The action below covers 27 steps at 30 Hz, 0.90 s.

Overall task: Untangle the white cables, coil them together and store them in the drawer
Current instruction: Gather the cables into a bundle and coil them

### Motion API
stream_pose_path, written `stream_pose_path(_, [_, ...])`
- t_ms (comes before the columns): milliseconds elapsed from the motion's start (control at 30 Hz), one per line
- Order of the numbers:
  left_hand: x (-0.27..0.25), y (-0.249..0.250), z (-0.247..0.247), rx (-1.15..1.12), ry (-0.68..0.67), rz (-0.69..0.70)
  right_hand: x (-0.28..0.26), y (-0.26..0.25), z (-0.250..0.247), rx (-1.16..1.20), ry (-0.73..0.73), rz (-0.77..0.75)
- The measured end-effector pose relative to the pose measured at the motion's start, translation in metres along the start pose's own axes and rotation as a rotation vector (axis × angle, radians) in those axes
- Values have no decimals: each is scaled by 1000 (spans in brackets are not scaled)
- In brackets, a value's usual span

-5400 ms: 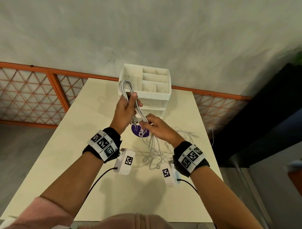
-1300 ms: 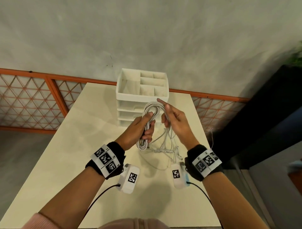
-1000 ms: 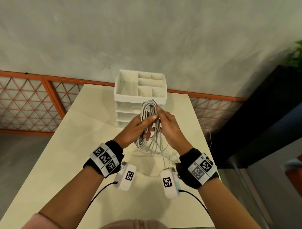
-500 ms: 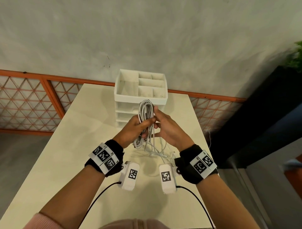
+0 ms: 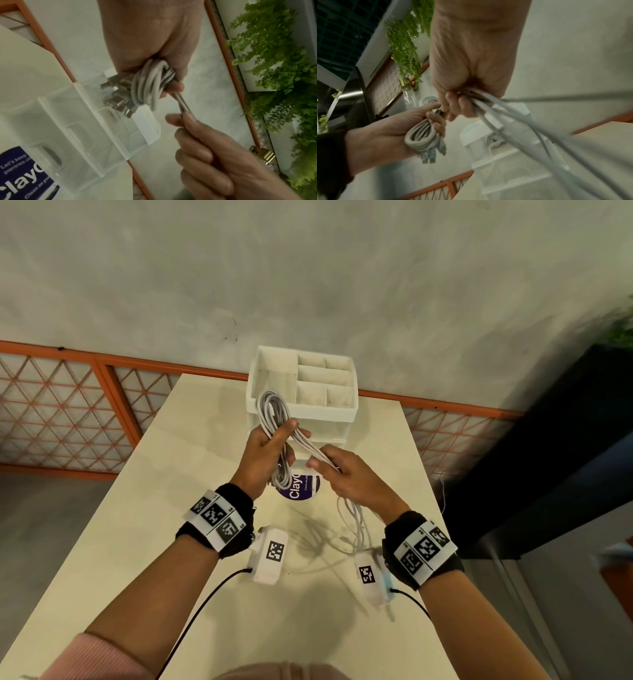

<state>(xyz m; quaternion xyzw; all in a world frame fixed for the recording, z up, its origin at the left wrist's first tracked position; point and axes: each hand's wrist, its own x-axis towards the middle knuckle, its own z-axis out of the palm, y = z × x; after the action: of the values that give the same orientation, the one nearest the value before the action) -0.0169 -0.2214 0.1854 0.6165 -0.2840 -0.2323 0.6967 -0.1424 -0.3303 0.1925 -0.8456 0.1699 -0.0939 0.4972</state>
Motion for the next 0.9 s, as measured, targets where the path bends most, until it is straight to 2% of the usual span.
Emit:
stream_pose_path(67, [2, -3, 1, -28, 74, 20, -2, -5, 5, 57, 70, -18])
stream_pose_path(133, [4, -7, 2, -58, 163, 52, -3, -11, 11, 113, 77, -42])
stream_pose_path(300, [11, -11, 7, -142, 313, 39, -8, -21, 27, 124, -98, -44])
stream_pose_path(433, [10, -10, 10, -274, 309, -26, -12, -20, 25, 123, -266, 7])
stream_pose_path(567, [9, -6, 10, -470, 250, -176, -9, -13, 21, -65, -362, 55])
stream_pose_path(633, [10, -4, 10, -512, 287, -218, -8, -10, 22, -155, -392, 68])
stream_pose_path(733, [8, -5, 15, -471, 409, -201, -8, -10, 25, -186, -446, 56])
stream_pose_path(833, [8, -1, 15, -517, 450, -195, -11, -9, 24, -89, -439, -11])
stream_pose_path(900, [12, 3, 9, -594, 470, -209, -14, -3, 18, 24, -342, -69])
